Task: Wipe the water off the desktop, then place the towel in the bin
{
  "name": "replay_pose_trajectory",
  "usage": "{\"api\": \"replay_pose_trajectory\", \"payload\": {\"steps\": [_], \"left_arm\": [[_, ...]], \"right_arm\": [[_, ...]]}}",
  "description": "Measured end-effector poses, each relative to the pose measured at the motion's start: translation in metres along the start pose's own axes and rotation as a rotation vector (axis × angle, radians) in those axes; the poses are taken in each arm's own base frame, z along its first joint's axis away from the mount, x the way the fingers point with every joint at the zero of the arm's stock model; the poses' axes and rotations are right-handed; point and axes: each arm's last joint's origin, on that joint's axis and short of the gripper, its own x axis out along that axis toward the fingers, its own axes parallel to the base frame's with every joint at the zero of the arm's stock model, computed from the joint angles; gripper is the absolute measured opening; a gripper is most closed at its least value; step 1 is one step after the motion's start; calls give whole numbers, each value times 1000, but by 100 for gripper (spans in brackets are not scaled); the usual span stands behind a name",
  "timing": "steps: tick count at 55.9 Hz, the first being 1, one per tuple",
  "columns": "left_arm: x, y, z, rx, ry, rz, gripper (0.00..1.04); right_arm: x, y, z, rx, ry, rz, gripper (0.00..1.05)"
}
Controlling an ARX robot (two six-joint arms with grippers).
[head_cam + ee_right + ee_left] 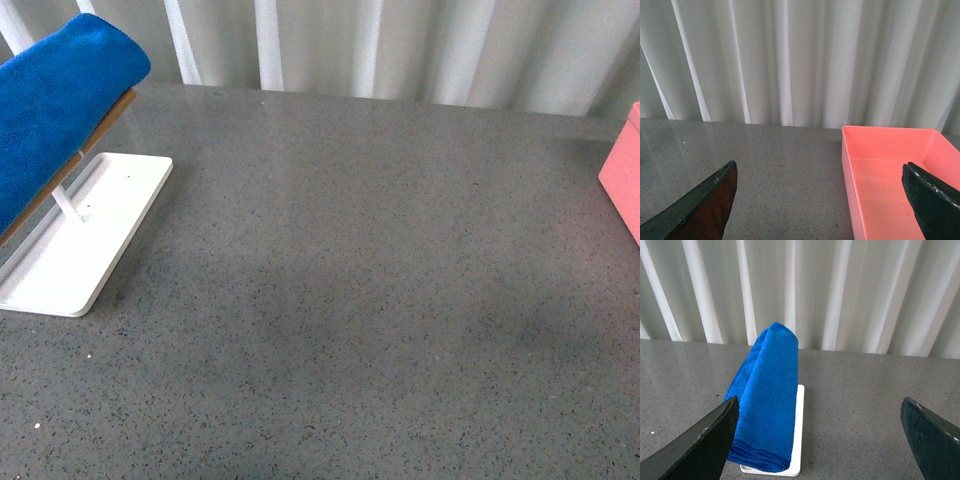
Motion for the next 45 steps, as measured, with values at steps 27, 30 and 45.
{"api": "replay_pose_trajectory", "payload": {"steps": [27, 30, 45], "left_arm": [[0, 0, 0, 0, 0, 0, 98], [0, 0, 0, 0, 0, 0, 98], [0, 0, 0, 0, 0, 0, 98]], "right_arm": [[0, 0, 0, 0, 0, 0, 98], [0, 0, 0, 0, 0, 0, 98], [0, 0, 0, 0, 0, 0, 98]]}}
